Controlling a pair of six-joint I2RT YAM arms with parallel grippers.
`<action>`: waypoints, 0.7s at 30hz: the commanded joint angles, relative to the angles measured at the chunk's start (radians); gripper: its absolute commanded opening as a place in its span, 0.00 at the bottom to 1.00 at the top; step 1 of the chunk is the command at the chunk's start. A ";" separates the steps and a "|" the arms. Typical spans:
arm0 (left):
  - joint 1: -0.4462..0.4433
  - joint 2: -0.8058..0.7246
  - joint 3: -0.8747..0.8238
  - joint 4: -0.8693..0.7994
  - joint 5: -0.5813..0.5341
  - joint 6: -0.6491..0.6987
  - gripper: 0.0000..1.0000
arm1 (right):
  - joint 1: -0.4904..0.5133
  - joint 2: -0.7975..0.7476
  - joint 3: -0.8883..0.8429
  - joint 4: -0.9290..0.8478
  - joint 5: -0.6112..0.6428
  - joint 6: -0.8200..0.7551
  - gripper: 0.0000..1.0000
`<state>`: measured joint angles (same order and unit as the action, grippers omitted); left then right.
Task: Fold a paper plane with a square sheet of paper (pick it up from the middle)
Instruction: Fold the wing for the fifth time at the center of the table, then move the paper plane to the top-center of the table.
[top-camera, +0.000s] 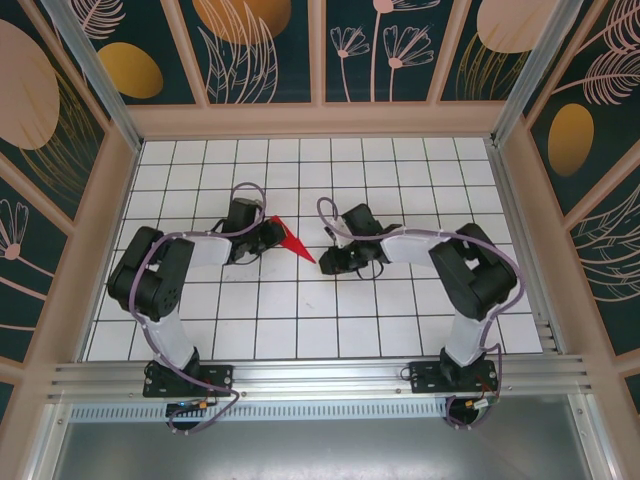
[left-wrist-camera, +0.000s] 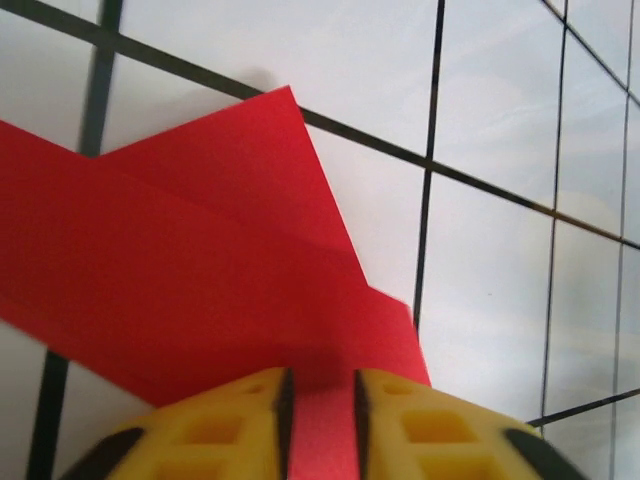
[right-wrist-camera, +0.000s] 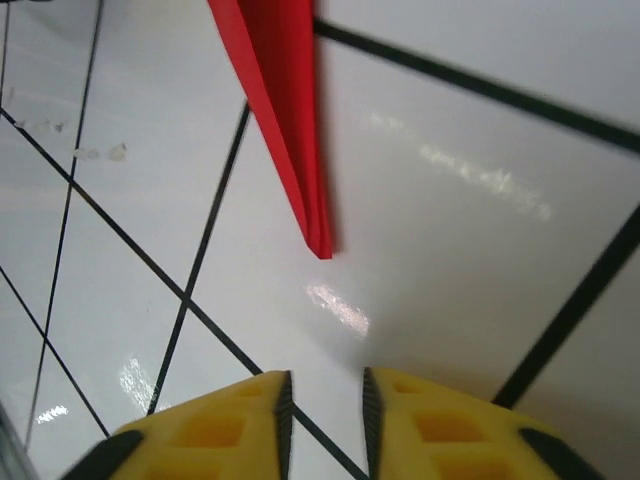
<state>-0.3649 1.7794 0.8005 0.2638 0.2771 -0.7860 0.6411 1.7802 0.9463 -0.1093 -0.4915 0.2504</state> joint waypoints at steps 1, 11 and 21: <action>0.006 -0.110 0.041 -0.080 -0.048 0.034 0.32 | -0.002 -0.103 -0.003 0.026 0.148 0.018 0.37; -0.060 -0.175 0.149 -0.397 -0.393 0.060 0.55 | -0.023 -0.218 -0.061 0.124 0.527 0.018 0.60; -0.173 0.036 0.401 -0.612 -0.611 0.103 0.70 | -0.049 -0.254 -0.212 0.253 0.544 0.041 0.89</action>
<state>-0.5175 1.7672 1.1538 -0.2268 -0.2268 -0.7101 0.5999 1.5745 0.7689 0.0727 0.0196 0.2821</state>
